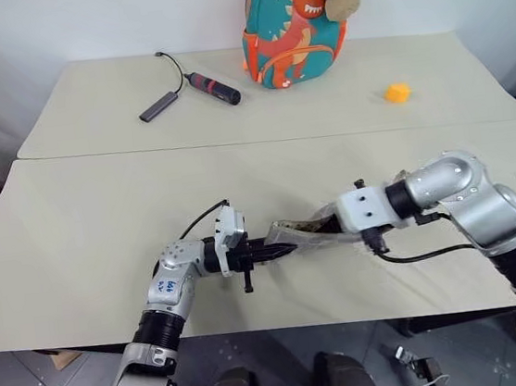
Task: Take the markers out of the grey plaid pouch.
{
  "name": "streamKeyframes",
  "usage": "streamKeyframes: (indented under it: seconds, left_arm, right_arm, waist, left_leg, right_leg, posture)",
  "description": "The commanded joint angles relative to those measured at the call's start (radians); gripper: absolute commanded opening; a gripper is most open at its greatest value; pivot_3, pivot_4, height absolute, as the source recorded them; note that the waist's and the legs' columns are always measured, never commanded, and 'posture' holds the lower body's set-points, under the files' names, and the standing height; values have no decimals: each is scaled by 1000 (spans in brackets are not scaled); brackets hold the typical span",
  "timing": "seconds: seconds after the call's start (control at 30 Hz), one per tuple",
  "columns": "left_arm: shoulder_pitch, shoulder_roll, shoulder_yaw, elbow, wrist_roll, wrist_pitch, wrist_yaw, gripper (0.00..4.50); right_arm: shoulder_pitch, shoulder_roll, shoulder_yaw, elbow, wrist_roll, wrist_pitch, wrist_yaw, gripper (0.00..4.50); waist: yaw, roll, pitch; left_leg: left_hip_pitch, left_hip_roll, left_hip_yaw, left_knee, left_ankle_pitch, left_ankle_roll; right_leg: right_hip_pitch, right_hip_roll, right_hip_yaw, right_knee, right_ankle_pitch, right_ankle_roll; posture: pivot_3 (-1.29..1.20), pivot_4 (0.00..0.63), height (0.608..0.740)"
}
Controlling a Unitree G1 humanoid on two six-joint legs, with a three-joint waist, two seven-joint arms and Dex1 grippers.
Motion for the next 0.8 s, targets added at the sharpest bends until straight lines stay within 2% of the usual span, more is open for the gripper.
streamKeyframes:
  seconds: [0.03, 0.37, 0.6, 0.8]
  left_arm:
    - [16, 6, 10, -28, -9, 7, 3, 0]
    - [30, 13, 10, -51, -13, 15, 15, 0]
    - [39, 17, 11, -63, -18, 21, 18, 0]
    - [50, 20, 15, -81, -33, 51, 13, 0]
  right_arm:
    - [7, -29, -88, 71, 71, -112, 47, 396]
    - [90, -11, -209, 131, 290, -94, 93, 396]
    - [95, 5, -289, 96, 428, 80, 61, 396]
    - [108, 0, -343, -75, 592, 283, 48, 396]
  waist:
    - [0, 0, 0]
    - [5, 0, 0]
    - [4, 0, 0]
    - [6, 0, 0]
  left_leg:
    - [0, 0, 0, 0, 0, 0]
    - [-1, 0, -1, 0, 0, 0]
    - [-1, 1, -2, 0, 0, 0]
    - [-1, 1, -7, -1, 0, 0]
  right_leg:
    - [0, 0, 0, 0, 0, 0]
    - [0, 0, -1, -1, 0, 0]
    - [0, 0, -1, -1, 0, 0]
    - [0, 0, -1, -1, 0, 0]
  posture:
    - [0, 150, 740]
    - [0, 150, 740]
    - [0, 150, 740]
    - [0, 150, 740]
